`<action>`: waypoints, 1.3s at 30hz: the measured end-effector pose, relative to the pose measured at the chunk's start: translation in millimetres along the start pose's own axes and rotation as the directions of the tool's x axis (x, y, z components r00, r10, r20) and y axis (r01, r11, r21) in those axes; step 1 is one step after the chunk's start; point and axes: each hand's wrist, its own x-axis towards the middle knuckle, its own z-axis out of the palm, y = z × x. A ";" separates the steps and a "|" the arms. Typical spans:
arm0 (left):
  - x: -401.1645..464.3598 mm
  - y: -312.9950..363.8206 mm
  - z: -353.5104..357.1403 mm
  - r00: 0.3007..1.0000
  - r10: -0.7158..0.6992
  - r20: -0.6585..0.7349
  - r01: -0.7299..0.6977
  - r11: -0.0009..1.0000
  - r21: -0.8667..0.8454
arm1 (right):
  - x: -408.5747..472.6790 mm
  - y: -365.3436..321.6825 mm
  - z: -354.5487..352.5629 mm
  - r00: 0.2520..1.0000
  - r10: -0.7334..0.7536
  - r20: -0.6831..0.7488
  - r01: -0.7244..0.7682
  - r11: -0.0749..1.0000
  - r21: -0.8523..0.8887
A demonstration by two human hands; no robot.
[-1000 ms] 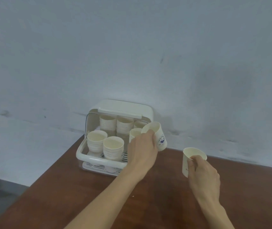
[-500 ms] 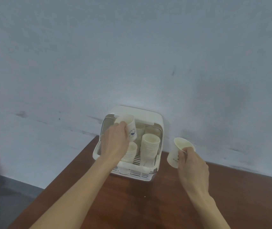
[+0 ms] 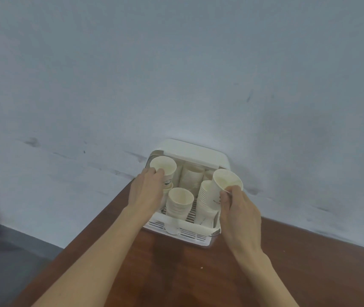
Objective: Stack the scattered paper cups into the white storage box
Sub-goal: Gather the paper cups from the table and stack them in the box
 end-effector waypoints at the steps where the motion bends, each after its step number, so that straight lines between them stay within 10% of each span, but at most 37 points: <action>1: -1.1 -1.2 0.8 1.000 0.012 0.014 -0.012 1.000 0.008 | 1.1 -3.3 1.6 1.000 -0.011 0.004 0.011 1.000 0.005; 19: -11.3 -17.5 20.7 0.976 0.083 0.202 -0.110 0.985 0.129 | 21.2 -46.2 41.6 0.966 -0.202 0.164 0.200 0.979 0.028; 39: -12.4 -33.1 35.8 0.964 0.207 0.165 -0.215 0.976 0.031 | -0.9 -56.4 73.2 0.931 -0.066 0.358 0.171 0.948 -0.268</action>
